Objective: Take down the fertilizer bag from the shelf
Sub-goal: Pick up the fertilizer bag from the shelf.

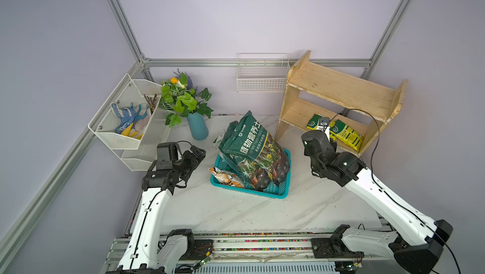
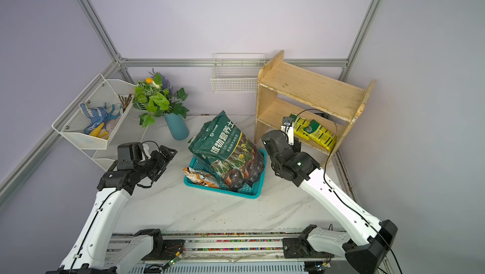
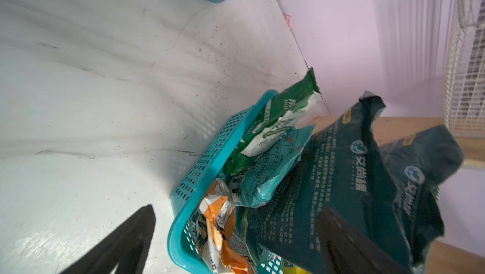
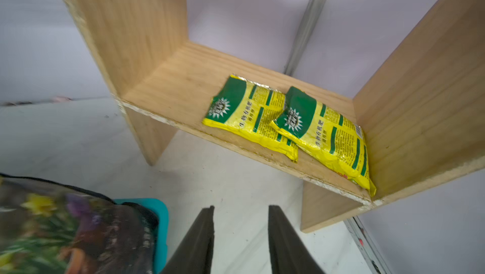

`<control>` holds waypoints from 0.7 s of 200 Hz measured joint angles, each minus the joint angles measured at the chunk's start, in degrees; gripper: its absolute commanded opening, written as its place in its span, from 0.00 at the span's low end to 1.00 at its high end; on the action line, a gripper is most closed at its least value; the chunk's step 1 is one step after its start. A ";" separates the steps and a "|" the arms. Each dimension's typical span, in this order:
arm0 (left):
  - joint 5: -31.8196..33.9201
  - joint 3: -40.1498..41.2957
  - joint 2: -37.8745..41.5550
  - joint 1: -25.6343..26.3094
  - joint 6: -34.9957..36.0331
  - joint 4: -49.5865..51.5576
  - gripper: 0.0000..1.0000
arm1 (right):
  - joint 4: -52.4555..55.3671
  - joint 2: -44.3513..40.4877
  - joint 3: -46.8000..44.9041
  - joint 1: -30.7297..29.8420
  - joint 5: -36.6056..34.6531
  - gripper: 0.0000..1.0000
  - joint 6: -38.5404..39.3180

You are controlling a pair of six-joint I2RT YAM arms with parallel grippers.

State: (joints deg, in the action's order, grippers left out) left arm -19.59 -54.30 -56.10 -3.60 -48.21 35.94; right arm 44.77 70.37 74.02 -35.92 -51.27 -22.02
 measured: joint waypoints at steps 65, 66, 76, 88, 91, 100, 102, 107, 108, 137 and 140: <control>-7.52 0.00 -0.46 -1.73 5.31 -1.53 1.00 | 2.67 7.10 5.31 6.67 0.00 0.49 2.47; -7.54 0.00 -0.39 -1.73 5.38 -1.55 1.00 | 2.67 7.19 5.35 6.73 -0.02 0.49 2.51; -7.69 0.00 0.15 -1.86 5.49 -1.68 1.00 | 2.73 8.15 5.70 7.91 -0.33 0.49 3.06; -7.85 0.00 1.01 -2.10 5.66 -1.75 1.00 | 2.97 9.11 5.75 9.38 -0.28 0.50 3.41; -7.87 0.00 1.20 -2.14 5.66 -1.77 1.00 | 3.04 9.31 5.75 9.77 -0.24 0.50 3.50; -7.87 0.00 1.81 -2.27 5.75 -1.86 1.00 | 3.10 9.92 5.75 10.93 -0.28 0.50 3.87; -7.87 0.00 1.90 -2.32 5.75 -1.86 1.00 | 3.10 10.08 5.75 11.23 -0.31 0.50 3.91; -7.87 0.00 2.23 -2.36 5.84 -1.86 1.00 | 3.15 10.36 5.79 11.80 -0.26 0.50 4.13; -7.89 0.00 2.32 -2.38 5.84 -1.88 1.00 | 3.15 10.49 5.79 11.98 -0.28 0.50 4.20; -7.87 0.00 3.82 -2.75 5.88 -1.92 1.00 | 3.23 12.92 6.36 14.88 -0.39 0.49 5.64; -7.87 0.00 3.96 -2.80 5.88 -1.92 1.00 | 3.26 13.16 6.45 15.13 -0.52 0.49 5.73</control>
State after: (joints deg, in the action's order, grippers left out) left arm -27.46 -54.30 -52.14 -6.39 -42.33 34.02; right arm 48.03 83.53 80.47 -20.80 -51.79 -16.29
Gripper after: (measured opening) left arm 0.997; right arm 0.487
